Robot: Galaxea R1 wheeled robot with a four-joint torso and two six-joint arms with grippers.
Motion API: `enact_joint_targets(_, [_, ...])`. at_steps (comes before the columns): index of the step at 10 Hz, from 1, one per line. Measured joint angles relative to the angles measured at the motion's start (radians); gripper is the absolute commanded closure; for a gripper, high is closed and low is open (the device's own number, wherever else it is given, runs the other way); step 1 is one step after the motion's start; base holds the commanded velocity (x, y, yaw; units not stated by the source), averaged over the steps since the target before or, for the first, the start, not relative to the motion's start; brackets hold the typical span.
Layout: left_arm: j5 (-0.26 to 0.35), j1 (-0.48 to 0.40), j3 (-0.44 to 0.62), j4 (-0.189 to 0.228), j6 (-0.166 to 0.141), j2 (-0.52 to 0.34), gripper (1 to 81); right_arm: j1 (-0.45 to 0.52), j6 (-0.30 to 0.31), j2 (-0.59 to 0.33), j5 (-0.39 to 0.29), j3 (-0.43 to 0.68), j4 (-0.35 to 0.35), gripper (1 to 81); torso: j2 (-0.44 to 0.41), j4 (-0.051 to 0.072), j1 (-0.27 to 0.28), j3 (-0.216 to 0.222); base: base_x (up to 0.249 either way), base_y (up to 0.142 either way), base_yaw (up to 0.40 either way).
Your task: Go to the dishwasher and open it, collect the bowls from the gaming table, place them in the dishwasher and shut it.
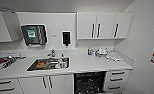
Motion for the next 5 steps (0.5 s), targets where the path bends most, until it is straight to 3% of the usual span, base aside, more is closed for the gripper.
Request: enact_joint_targets(5, [0.0, 0.008, 0.0, 0.0, 0.0, -0.002, 81.1, -0.002, 0.0, 0.0, 0.001, 0.0, 0.0, 81.1, 0.0, 0.0, 0.0, 0.0, 0.097, 0.066, 0.0])
